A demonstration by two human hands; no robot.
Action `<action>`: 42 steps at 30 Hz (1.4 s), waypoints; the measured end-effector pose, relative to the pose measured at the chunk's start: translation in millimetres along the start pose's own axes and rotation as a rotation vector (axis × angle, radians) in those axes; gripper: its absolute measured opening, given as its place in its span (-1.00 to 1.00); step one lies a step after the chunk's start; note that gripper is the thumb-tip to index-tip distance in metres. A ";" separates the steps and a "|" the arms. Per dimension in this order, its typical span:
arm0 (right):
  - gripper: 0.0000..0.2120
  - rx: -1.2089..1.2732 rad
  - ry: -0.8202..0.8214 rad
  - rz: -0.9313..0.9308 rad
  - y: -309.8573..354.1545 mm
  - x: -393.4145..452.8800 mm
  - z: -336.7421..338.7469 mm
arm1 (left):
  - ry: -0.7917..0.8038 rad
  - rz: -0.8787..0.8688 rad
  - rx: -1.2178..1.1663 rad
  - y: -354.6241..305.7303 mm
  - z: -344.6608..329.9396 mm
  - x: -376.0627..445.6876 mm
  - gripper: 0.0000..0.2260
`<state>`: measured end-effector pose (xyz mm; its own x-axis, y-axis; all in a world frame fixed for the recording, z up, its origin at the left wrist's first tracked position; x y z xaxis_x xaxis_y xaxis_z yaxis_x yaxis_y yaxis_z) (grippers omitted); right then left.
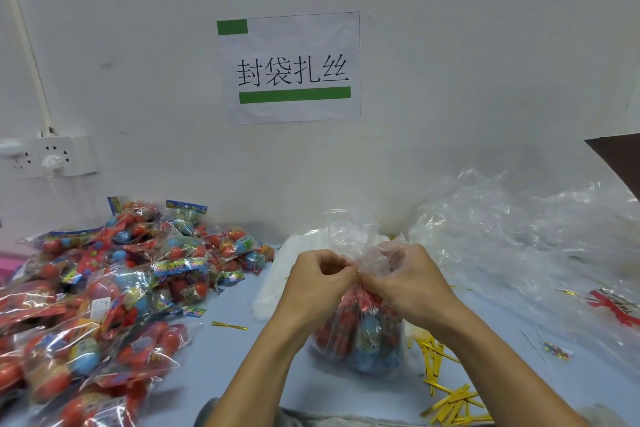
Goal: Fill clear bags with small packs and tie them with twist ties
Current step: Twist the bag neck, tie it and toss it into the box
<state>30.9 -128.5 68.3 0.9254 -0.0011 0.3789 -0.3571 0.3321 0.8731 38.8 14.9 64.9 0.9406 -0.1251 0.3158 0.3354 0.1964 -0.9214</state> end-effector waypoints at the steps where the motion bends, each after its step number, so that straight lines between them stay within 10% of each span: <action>1: -0.96 0.003 0.001 -0.004 -0.2 -0.1 0.0 | -0.002 0.001 -0.010 0.2 -0.3 0.2 -0.81; 32: -0.75 0.045 -0.143 -0.076 -7.3 -3.0 0.8 | -0.049 0.117 -0.099 11.1 -0.1 1.9 -0.71; 42: -0.95 0.229 -0.182 -0.219 -16.3 -6.4 2.6 | -0.103 0.136 -0.019 11.8 4.5 0.2 -0.87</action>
<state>30.5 -136.4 52.4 0.9528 -0.2235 0.2056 -0.1908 0.0860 0.9779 43.2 21.6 55.2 0.9781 0.0021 0.2081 0.2041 0.1865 -0.9610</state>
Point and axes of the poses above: each hand's wrist, its own x-axis towards the middle knuckle, its own z-axis out of the back of the hand, y = z × x, the point moved 8 cm from there along x, towards the middle knuckle, and after that the axes turned 1 degree about -z, right-handed, at the moved point
